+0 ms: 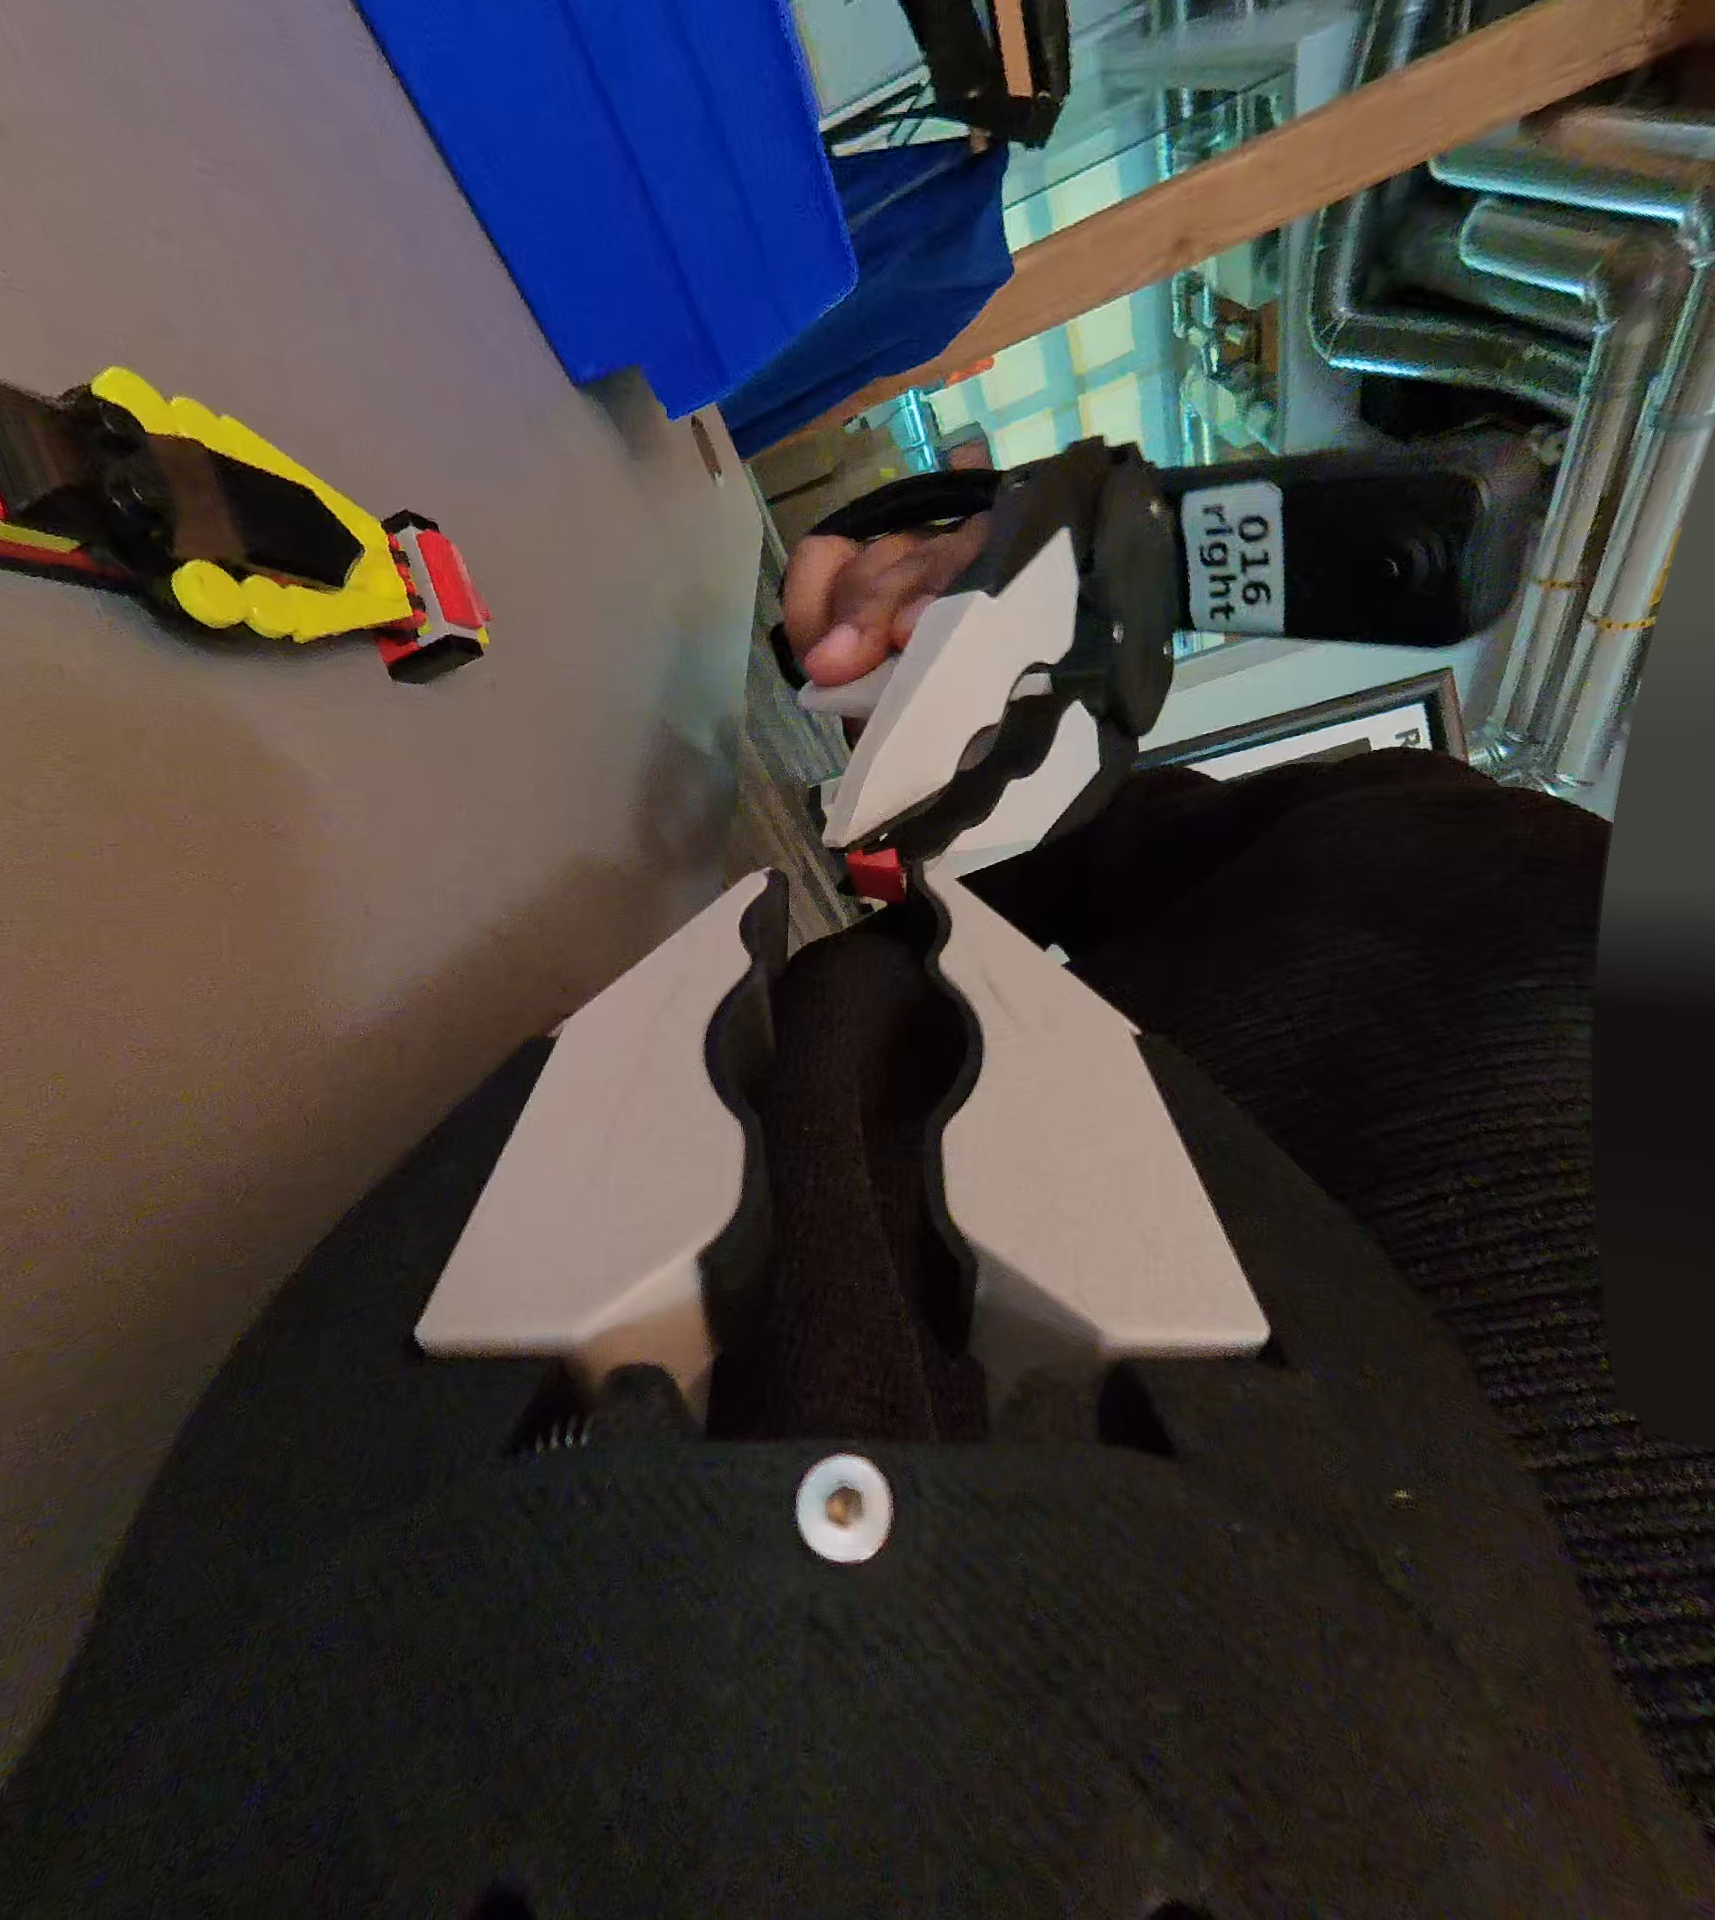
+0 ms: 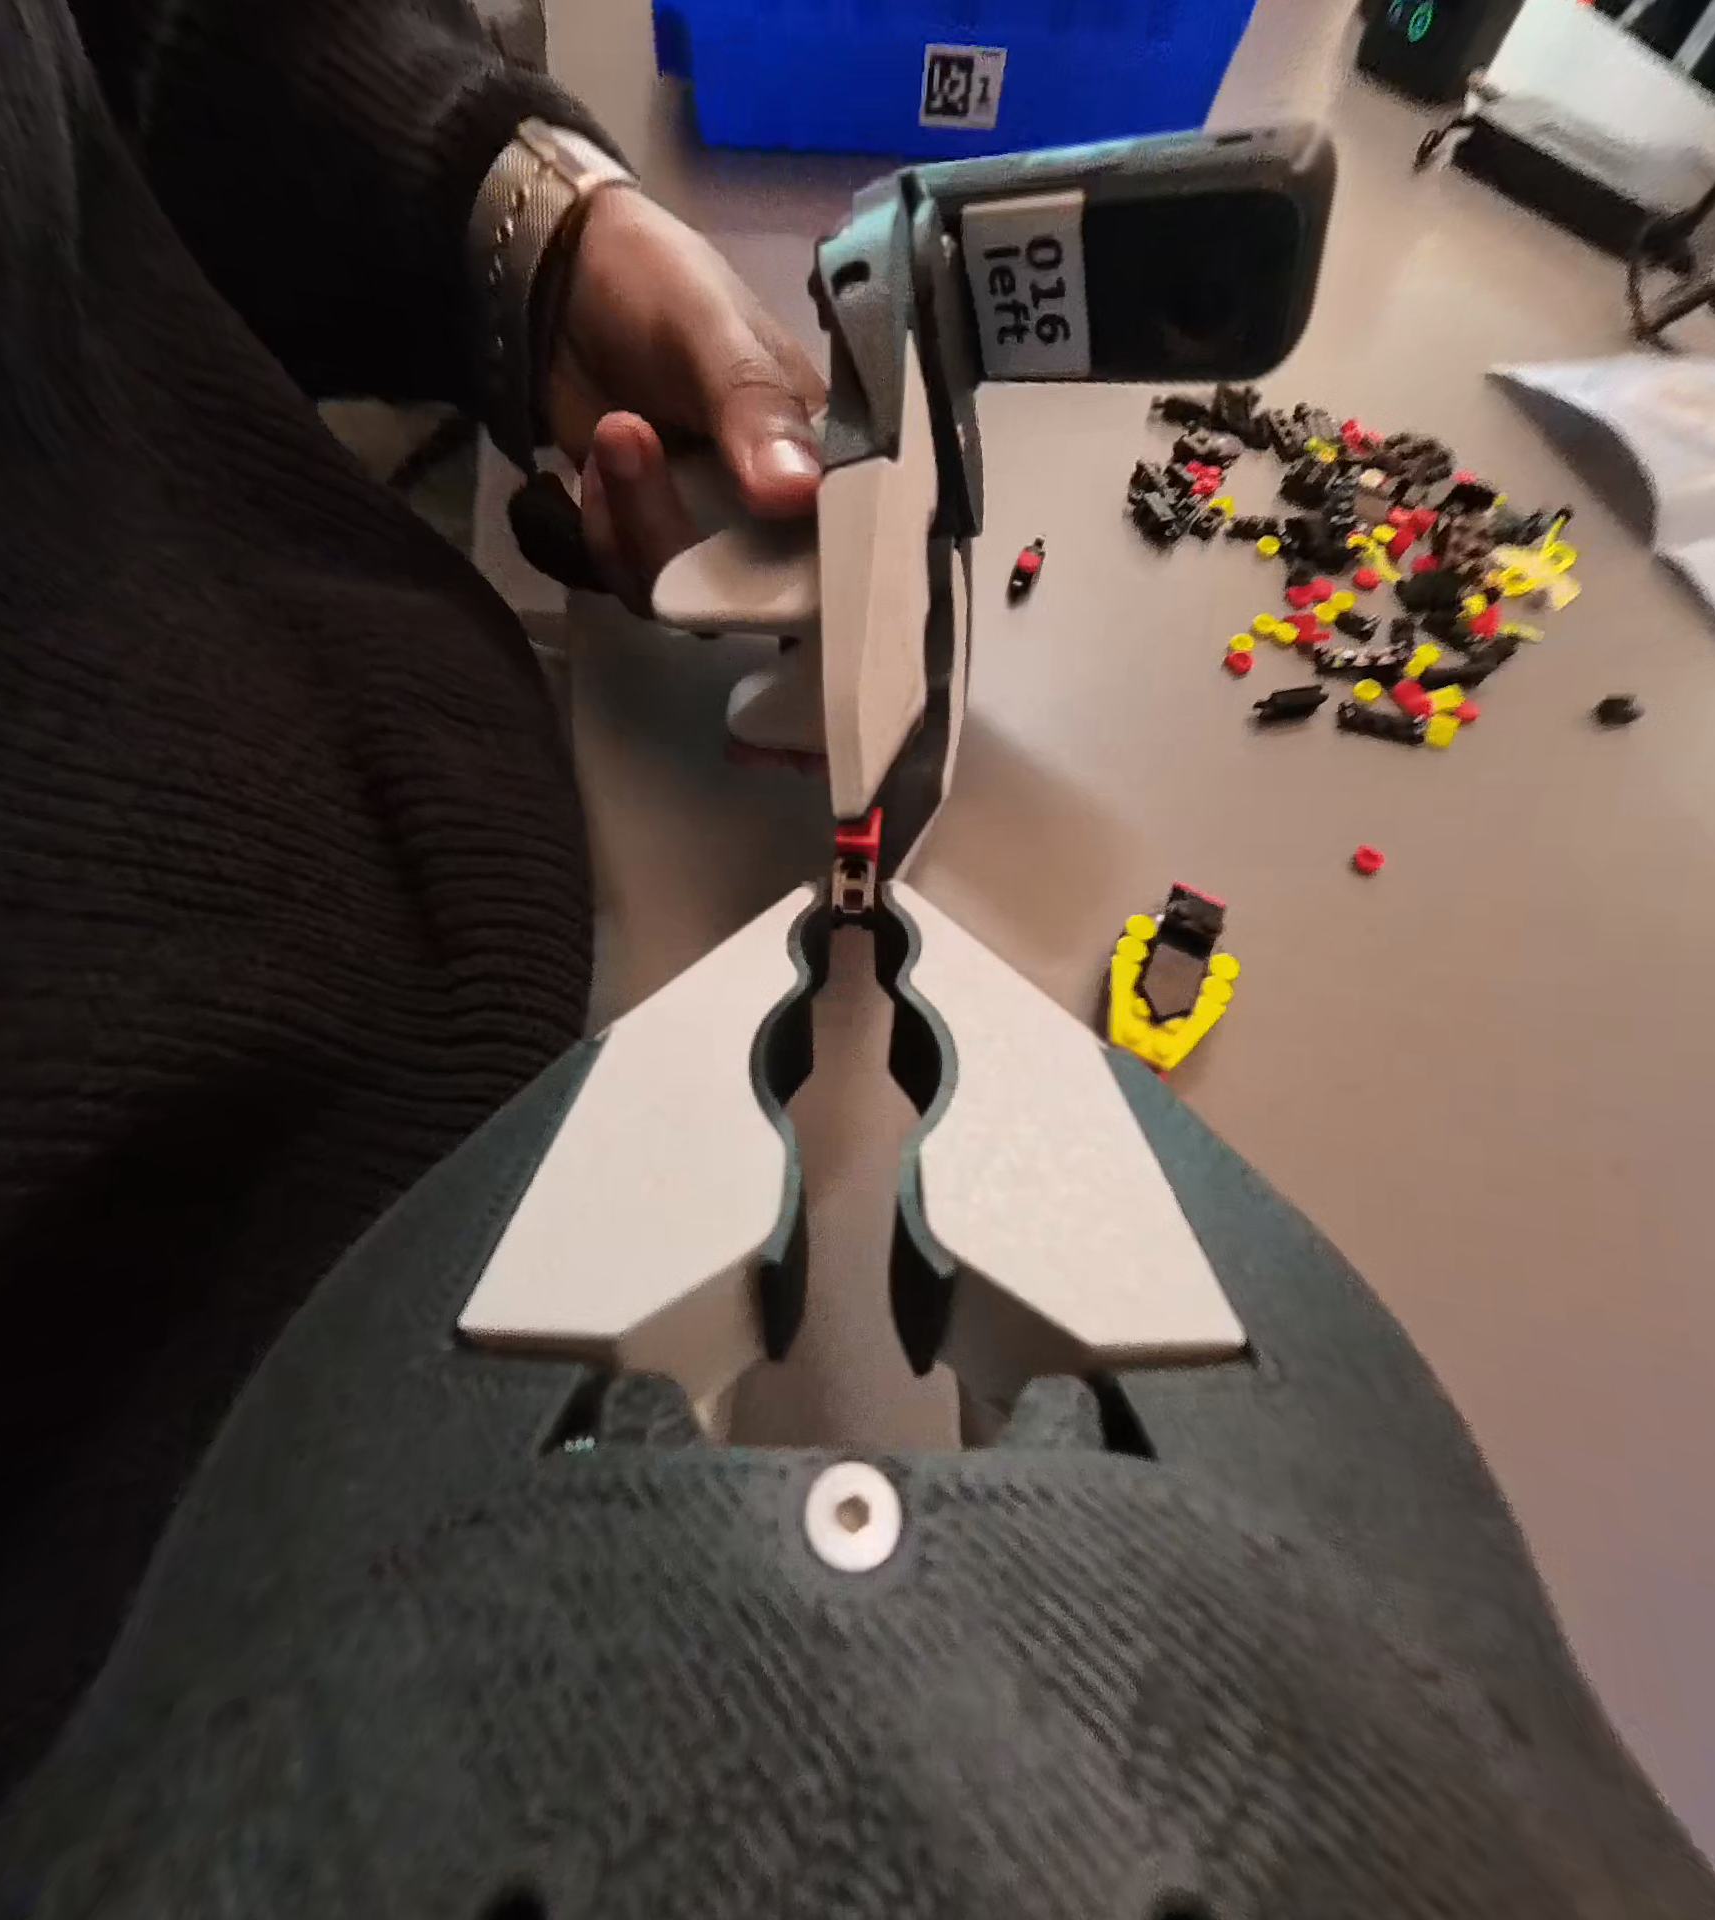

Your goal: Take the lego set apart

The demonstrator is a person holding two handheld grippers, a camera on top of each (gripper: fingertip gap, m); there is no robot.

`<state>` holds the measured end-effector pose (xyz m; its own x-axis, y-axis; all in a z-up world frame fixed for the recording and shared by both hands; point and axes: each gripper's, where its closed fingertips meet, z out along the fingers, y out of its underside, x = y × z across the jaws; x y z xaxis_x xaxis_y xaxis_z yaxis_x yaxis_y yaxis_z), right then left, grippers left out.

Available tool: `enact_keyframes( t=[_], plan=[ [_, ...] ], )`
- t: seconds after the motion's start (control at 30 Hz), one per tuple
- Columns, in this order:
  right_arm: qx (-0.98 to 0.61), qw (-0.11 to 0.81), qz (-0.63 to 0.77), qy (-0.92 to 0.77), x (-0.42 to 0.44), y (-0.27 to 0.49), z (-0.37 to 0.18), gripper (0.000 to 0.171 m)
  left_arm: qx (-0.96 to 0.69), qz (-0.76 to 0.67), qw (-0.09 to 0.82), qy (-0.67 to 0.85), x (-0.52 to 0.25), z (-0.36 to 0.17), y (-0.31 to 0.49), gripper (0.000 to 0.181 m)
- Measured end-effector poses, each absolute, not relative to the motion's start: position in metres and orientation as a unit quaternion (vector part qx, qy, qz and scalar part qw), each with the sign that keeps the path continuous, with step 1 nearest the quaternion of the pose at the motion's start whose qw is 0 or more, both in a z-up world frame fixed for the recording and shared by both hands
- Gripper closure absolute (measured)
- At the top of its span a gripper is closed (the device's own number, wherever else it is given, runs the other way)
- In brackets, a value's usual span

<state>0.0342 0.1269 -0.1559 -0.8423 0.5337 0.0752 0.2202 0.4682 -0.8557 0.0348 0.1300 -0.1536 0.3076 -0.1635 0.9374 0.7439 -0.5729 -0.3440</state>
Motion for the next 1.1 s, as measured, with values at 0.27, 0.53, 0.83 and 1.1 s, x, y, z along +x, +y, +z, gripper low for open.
enact_keyframes(
  t=[0.27,0.53,0.83,1.1],
  plan=[
    [-0.158,0.259,0.390,-0.869,0.034,0.125,-0.162,0.164,-0.703,-0.550,0.405,-0.200,0.042,-0.155,0.130,0.175],
    [-0.149,0.297,0.401,-0.854,0.033,0.126,-0.147,0.164,-0.670,-0.579,0.419,-0.201,0.041,-0.141,0.131,0.175],
    [-0.162,0.266,0.475,-0.823,0.038,0.123,-0.128,0.164,-0.607,-0.648,0.410,-0.207,0.044,-0.124,0.128,0.175],
    [-0.180,0.232,0.532,-0.794,0.040,0.120,-0.113,0.165,-0.568,-0.686,0.407,-0.202,0.046,-0.112,0.126,0.175]
  ],
)
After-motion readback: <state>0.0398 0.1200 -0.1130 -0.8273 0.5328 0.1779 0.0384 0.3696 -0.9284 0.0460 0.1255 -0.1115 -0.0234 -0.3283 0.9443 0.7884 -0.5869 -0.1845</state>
